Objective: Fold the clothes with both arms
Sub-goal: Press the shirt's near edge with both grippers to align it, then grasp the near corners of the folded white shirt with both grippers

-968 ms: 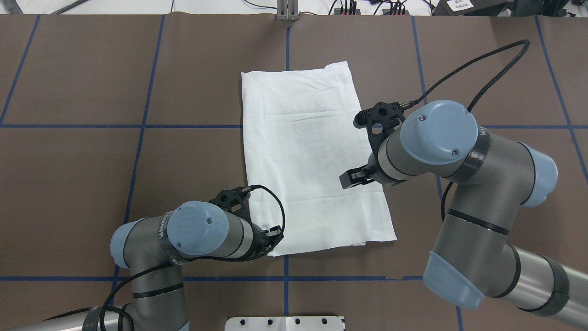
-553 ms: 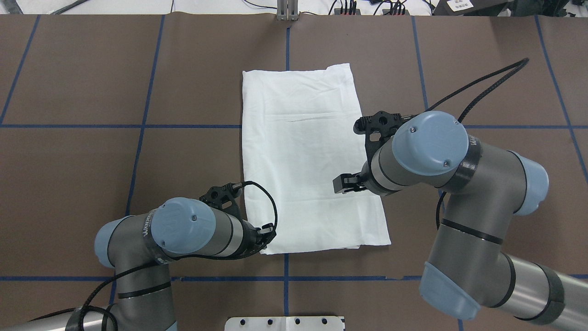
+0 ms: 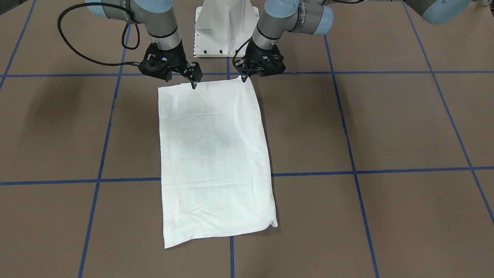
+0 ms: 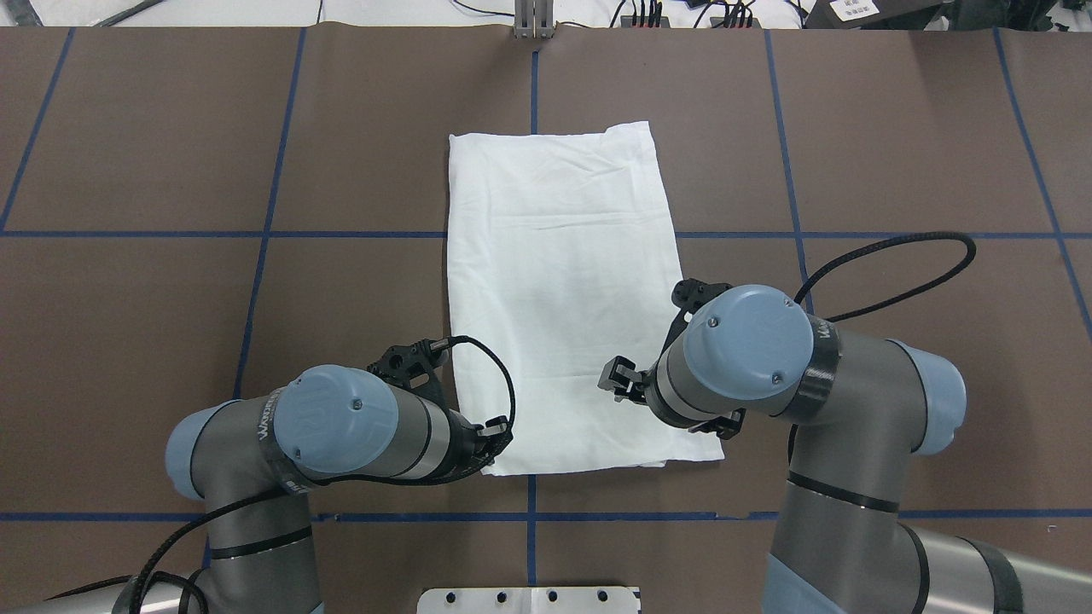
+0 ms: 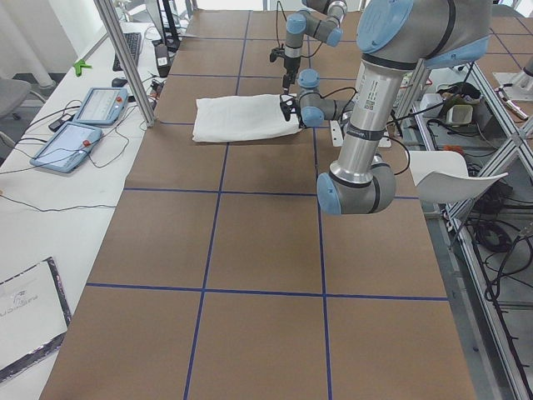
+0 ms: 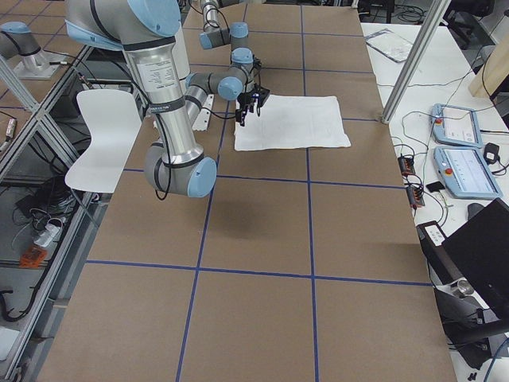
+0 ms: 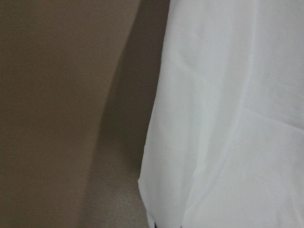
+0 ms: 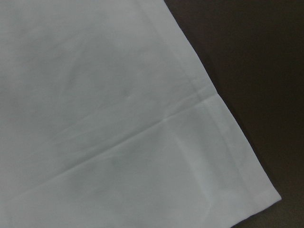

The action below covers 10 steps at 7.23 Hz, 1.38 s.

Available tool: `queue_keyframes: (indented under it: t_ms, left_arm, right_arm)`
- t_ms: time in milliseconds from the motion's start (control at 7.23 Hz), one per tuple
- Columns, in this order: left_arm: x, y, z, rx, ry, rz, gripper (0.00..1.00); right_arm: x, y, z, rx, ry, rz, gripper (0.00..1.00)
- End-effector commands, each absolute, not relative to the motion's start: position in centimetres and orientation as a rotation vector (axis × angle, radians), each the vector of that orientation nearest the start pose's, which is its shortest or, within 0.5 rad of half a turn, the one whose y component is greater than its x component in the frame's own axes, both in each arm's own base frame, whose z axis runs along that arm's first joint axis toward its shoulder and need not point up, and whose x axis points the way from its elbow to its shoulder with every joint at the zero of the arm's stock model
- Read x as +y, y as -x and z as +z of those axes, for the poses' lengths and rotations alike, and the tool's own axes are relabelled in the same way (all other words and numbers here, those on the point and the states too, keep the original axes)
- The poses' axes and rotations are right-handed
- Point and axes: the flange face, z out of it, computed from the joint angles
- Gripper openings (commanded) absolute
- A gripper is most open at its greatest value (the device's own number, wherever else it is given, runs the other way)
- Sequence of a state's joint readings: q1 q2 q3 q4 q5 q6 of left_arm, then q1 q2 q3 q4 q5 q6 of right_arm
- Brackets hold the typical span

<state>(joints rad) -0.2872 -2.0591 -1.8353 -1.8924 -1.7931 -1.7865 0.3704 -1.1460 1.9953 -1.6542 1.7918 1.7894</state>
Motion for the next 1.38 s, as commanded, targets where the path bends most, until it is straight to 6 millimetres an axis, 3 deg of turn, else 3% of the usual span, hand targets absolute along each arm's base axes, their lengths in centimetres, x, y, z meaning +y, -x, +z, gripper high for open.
queue_keyframes:
  t_ms: [0, 277, 692, 1107, 1245]
  left_arm:
    - [-28.1, -56.3, 22.8, 1.082, 0.163, -0.330, 0.00]
    - [-28.1, -56.3, 22.7, 1.083, 0.164, -0.331, 0.00]
    - [-28.1, -56.4, 22.6, 1.083, 0.164, -0.330, 0.00]
    - [-28.1, -56.7, 22.6, 1.082, 0.164, -0.331, 0.00]
    - [-28.1, -56.7, 22.6, 1.082, 0.164, -0.331, 0.00]
  right_arm:
    - [-28.1, 51.8, 27.7, -0.729, 0.158, 0.640, 1.00]
    - [-27.1, 52.6, 29.0, -0.700, 0.161, 0.631, 1.00]
    - [-26.5, 55.6, 31.3, -0.704, 0.170, 0.613, 1.00]
    - [-26.3, 56.1, 32.1, -0.686, 0.171, 0.611, 1.00]
    - [-26.4, 55.9, 31.7, -0.694, 0.171, 0.613, 0.85]
